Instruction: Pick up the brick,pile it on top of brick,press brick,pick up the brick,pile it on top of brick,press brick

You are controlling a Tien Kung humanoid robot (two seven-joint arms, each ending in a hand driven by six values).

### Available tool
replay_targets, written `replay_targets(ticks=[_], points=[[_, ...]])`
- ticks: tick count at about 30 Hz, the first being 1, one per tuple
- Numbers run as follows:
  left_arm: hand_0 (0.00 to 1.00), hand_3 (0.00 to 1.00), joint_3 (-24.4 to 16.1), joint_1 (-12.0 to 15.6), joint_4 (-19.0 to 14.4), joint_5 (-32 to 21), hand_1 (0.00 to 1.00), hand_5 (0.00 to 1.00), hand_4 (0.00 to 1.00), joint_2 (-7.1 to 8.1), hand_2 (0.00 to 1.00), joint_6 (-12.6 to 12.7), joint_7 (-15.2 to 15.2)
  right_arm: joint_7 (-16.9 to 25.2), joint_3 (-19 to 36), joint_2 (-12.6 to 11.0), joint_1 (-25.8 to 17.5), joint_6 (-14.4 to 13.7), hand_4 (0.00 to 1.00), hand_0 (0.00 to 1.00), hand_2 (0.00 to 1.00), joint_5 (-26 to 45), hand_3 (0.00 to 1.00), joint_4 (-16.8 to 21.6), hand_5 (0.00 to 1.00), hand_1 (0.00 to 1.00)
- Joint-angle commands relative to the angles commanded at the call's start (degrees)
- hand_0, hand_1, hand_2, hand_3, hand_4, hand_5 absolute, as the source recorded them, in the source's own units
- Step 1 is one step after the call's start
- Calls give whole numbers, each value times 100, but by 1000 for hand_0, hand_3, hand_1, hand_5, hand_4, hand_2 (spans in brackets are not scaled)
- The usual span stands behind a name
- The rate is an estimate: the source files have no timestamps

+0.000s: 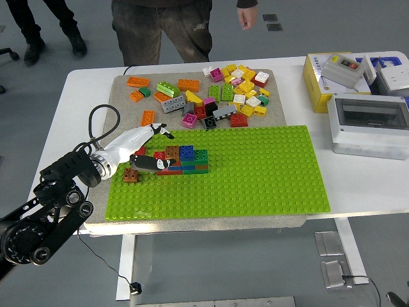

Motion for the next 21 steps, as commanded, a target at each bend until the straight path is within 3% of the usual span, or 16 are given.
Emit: replay_targets(ticks=[8, 9, 10, 14, 21], points=[[998, 785, -511, 385, -1038, -405, 978, 450, 835, 489, 987, -364, 601, 11, -14, -28, -34, -10, 609, 728, 707, 104, 795, 0, 980, 693], [998, 712, -511, 404, -1143, -419, 973, 539, 836, 522, 977, -362, 626, 10, -10, -30, -36, -10, 609, 729, 709, 102, 795, 0, 979, 692], [998, 712, -496, 421, -1285, -432, 973, 539, 836, 550, 977, -354, 646, 7, 0, -31, -38, -9, 609, 729, 709, 93, 795, 0, 979, 692], [998, 712, -354, 440, -1674, -416, 973, 539, 836, 538, 977, -308, 654, -8, 38, -26, -40, -3, 609, 729, 709, 40, 795, 0, 979, 692], [998, 689, -156, 436, -1767, -376, 971, 556, 840, 492, 973, -274, 648, -17, 61, -24, -48, 4, 610, 728, 709, 25, 796, 0, 977, 693]])
